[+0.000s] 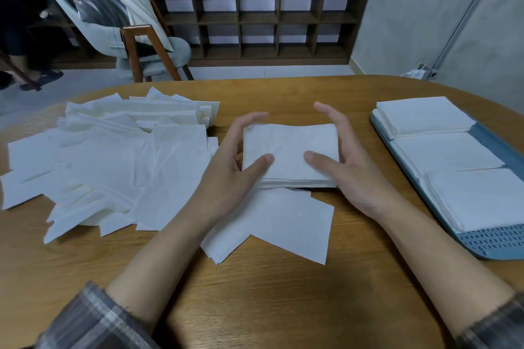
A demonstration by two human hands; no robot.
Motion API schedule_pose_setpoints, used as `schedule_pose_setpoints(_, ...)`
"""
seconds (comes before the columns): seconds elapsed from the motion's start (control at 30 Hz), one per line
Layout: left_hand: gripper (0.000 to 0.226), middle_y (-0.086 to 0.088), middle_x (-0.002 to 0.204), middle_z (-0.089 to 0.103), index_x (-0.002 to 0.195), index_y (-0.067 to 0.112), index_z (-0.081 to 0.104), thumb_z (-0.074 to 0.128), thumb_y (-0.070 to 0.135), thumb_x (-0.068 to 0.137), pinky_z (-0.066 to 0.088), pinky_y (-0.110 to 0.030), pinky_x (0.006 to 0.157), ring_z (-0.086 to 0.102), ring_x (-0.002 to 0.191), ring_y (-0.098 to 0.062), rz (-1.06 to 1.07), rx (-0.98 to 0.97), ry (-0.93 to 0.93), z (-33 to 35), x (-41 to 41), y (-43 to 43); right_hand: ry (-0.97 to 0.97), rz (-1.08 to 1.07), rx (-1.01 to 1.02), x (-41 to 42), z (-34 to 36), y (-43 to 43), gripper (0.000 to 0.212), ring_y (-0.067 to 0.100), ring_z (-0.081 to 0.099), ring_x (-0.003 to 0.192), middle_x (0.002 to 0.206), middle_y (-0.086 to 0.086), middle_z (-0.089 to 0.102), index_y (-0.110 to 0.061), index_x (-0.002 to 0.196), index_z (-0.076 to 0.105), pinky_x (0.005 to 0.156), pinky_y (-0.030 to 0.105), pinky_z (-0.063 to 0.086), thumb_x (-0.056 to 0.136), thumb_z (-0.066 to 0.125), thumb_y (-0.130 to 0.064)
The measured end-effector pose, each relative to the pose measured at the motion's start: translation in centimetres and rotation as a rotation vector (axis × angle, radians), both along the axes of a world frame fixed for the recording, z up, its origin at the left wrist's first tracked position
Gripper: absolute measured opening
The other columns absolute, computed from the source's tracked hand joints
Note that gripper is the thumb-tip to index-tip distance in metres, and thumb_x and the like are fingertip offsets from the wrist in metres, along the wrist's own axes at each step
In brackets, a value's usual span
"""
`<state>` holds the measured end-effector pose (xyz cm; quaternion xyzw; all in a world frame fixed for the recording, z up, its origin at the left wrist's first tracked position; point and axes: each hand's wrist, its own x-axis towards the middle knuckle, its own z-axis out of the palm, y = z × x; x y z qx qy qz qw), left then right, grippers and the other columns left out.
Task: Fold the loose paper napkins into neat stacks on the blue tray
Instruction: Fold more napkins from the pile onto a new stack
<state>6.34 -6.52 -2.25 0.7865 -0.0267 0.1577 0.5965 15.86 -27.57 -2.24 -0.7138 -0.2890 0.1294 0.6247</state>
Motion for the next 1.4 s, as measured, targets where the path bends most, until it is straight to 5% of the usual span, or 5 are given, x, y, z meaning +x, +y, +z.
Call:
schedule_pose_setpoints(0.13, 0.055, 0.018, 0.125, 0.066, 0.148, 0.036, 0.047, 0.070, 0.015, 0.102, 0.055, -0.020, 0.080, 0.066, 0.115, -0.006, 0.020, -0.017, 0.005, -0.2, 0.3, 0.6, 0.089, 0.107, 0.041, 0.0, 0.2, -0.3, 0.045, 0.014, 0.059, 0.135, 0.141, -0.012, 0.065, -0.041, 0.138, 0.066, 0.116, 0.047, 0.045, 0.094, 0.070, -0.029)
schedule_pose_setpoints(0.4, 0.078, 0.015, 0.113, 0.067, 0.153, 0.047, 0.034, 0.079, 0.023, 0.095, 0.057, -0.021, 0.084, 0.070, 0.099, -0.011, 0.055, 0.134, 0.041, -0.5, 0.5, 0.5, -0.119, -0.173, -0.036, 0.6, -0.4, -0.5, 0.031, -0.012, 0.059, 0.125, 0.124, -0.026, 0.073, -0.027, 0.123, 0.077, 0.099, 0.001, 0.039, 0.098, 0.072, -0.008)
schedule_pose_setpoints(0.67, 0.036, 0.022, 0.108, 0.069, 0.118, 0.039, 0.075, 0.083, 0.050, 0.086, 0.046, -0.018, 0.091, 0.061, 0.110, 0.000, -0.110, 0.652, 0.085, -1.5, 0.4, 1.2, -0.169, -0.374, -0.090, 1.7, -1.2, -0.8, 0.033, -0.014, 0.056, 0.126, 0.124, -0.030, 0.071, -0.033, 0.120, 0.078, 0.101, 0.000, 0.037, 0.098, 0.070, -0.010)
schedule_pose_setpoints(1.17, 0.004, 0.015, 0.098, 0.069, 0.089, 0.029, 0.080, 0.083, 0.030, 0.091, 0.052, -0.031, 0.084, 0.065, 0.099, -0.009, -0.193, 0.578, 0.055, -1.2, 0.2, 0.6, -0.170, -0.319, -0.115, 1.5, -1.2, -0.6, 0.032, -0.014, 0.055, 0.126, 0.124, -0.029, 0.071, -0.033, 0.120, 0.078, 0.103, 0.001, 0.036, 0.099, 0.069, -0.011)
schedule_pose_setpoints(1.4, 0.005, 0.012, 0.095, 0.077, 0.095, 0.021, 0.076, 0.076, 0.025, 0.096, 0.051, -0.020, 0.086, 0.071, 0.097, -0.007, -0.078, 0.191, 0.042, 0.2, 0.1, 0.6, 0.038, -0.201, 0.067, 0.9, -0.4, -0.4, 0.025, 0.005, 0.065, 0.122, 0.122, -0.014, 0.076, -0.027, 0.113, 0.082, 0.104, 0.030, 0.045, 0.102, 0.062, -0.037)
